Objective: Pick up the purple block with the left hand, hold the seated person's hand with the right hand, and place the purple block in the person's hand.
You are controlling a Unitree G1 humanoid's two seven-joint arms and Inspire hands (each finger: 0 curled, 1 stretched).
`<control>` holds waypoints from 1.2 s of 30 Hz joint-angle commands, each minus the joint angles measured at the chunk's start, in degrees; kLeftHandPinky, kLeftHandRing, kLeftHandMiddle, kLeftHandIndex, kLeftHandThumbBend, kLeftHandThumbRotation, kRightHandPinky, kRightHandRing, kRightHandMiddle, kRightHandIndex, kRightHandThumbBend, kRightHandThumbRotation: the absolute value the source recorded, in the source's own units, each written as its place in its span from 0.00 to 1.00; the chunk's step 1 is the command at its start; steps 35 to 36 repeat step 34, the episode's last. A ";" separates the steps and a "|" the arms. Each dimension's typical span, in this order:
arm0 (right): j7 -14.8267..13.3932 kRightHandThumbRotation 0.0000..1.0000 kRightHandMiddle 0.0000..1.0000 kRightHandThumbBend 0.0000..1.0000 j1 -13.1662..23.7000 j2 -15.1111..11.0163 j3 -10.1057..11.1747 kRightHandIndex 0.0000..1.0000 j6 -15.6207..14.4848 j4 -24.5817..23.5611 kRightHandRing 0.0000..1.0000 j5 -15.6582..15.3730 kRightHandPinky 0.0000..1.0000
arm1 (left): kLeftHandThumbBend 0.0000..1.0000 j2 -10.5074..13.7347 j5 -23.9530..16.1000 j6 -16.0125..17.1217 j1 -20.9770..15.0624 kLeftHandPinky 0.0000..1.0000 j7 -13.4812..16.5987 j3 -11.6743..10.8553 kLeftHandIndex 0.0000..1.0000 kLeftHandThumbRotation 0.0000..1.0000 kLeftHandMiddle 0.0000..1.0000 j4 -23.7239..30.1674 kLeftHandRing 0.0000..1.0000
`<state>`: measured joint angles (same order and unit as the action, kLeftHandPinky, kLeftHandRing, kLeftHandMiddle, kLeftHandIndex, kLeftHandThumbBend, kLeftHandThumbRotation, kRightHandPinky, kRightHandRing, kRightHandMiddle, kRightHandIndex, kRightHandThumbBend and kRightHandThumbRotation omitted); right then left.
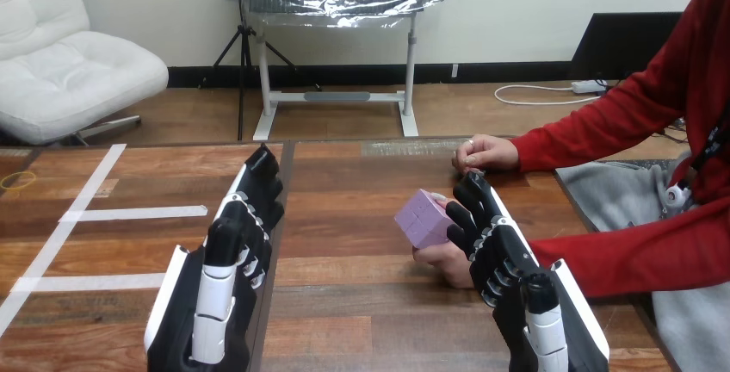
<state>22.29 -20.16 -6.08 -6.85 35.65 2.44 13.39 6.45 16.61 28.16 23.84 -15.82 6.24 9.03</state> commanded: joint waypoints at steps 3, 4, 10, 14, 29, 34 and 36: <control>-0.06 1.00 1.00 0.84 1.80 0.46 0.30 1.00 0.00 -2.40 1.00 0.28 1.00 | 0.65 -2.29 -0.15 0.77 -1.33 1.00 0.39 -0.18 0.95 1.00 0.97 0.04 0.99; -0.09 1.00 1.00 0.84 1.84 0.47 0.31 1.00 0.00 -2.35 1.00 0.22 1.00 | 0.65 -2.38 -0.25 0.82 -1.42 1.00 0.48 -0.18 0.95 1.00 0.97 -0.02 0.98; -0.41 1.00 1.00 0.83 2.07 0.66 0.41 1.00 -0.12 -2.19 1.00 -0.02 1.00 | 0.64 -2.62 -1.41 1.00 -1.74 1.00 1.34 -0.12 0.94 1.00 0.95 -0.03 0.97; -0.65 1.00 1.00 0.83 2.17 0.75 0.51 1.00 -0.35 -2.15 1.00 -0.13 1.00 | 0.64 -2.54 -1.87 0.87 -1.90 1.00 1.76 0.02 0.94 1.00 0.95 0.22 0.97; -0.26 1.00 1.00 0.83 2.81 0.44 0.83 1.00 -1.68 -2.20 1.00 0.74 1.00 | 0.64 -2.21 -2.60 0.59 -2.75 1.00 1.99 0.22 0.94 1.00 0.95 0.51 0.97; -0.29 1.00 1.00 0.83 2.74 0.44 0.80 1.00 -2.79 -2.76 1.00 1.18 1.00 | 0.64 -2.17 -2.51 0.31 -2.67 1.00 1.92 0.35 0.94 1.00 0.95 0.75 0.97; -0.29 1.00 1.00 0.83 2.74 0.44 0.80 1.00 -2.79 -2.76 1.00 1.18 1.00 | 0.64 -2.17 -2.51 0.31 -2.67 1.00 1.92 0.35 0.94 1.00 0.95 0.75 0.97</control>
